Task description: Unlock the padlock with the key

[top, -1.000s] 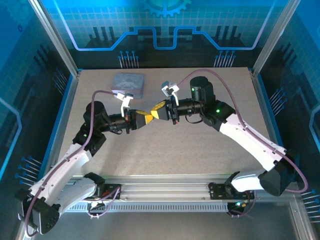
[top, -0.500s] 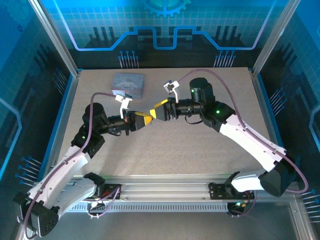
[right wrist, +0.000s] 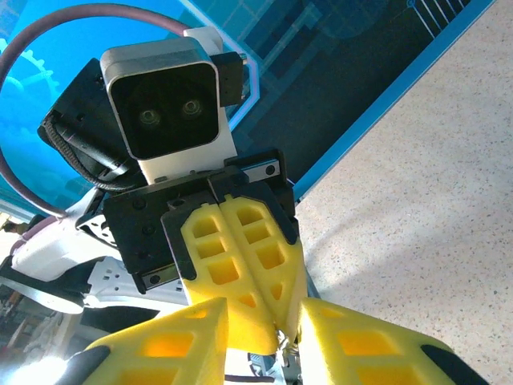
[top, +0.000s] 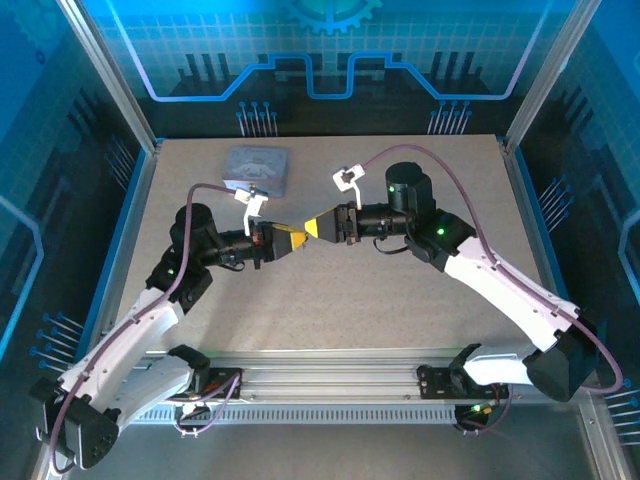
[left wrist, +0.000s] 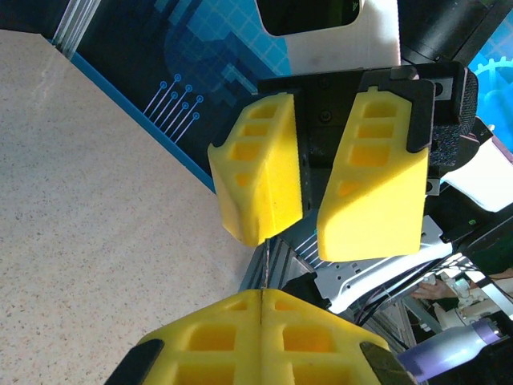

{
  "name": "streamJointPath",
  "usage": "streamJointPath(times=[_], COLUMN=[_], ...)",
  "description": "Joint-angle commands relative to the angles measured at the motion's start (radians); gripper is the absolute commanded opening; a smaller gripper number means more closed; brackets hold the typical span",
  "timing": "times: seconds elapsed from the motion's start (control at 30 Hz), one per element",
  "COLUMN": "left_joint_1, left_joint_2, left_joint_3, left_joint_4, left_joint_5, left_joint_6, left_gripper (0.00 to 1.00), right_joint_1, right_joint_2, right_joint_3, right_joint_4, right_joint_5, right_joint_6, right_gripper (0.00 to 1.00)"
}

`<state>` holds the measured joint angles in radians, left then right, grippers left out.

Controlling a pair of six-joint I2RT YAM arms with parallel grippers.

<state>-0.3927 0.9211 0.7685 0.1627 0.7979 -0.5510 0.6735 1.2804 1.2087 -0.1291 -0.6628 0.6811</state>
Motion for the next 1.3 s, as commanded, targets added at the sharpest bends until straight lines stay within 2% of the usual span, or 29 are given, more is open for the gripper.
streamJointPath(times=[0.0,0.1,0.43,0.47,0.6,0.8,0.9,1.0,1.27], left_joint_1=[0.003,0.003,0.003,0.004,0.003,0.004,0.004,0.008,0.017], left_joint_2=[0.002,0.001,0.001,0.001,0.000,-0.009,-0.020,-0.029,-0.029], left_joint_3=[0.012,0.012,0.017,0.018,0.017,0.013,0.013,0.013,-0.005], left_joint_4=[0.021,0.021,0.022,0.023,0.022,0.010,-0.014,-0.033,-0.009], left_joint_5=[0.009,0.011,0.003,0.002,0.001,-0.016,-0.021,-0.020,-0.005], left_joint_6=[-0.011,-0.015,-0.013,-0.013,-0.017,-0.014,-0.001,0.011,-0.006], left_gripper=[0.00,0.00,0.00,0.00,0.00,0.00,0.23,0.41,0.59], right_joint_1=[0.006,0.007,0.018,0.019,0.019,0.022,0.023,0.022,0.023], right_joint_2=[-0.008,-0.002,0.020,0.021,0.028,0.014,0.002,0.000,0.026], right_joint_3=[0.002,0.005,0.014,0.015,0.015,0.014,0.022,0.046,0.092], right_joint_4=[0.014,0.004,-0.015,-0.015,-0.010,-0.022,-0.042,-0.073,-0.085], right_joint_5=[-0.013,-0.012,-0.019,-0.025,-0.042,-0.021,0.008,0.028,0.012], right_joint_6=[-0.004,-0.014,-0.031,-0.031,-0.034,-0.082,-0.128,-0.173,-0.207], right_gripper=[0.26,0.22,0.19,0.18,0.01,0.00,0.00,0.00,0.00])
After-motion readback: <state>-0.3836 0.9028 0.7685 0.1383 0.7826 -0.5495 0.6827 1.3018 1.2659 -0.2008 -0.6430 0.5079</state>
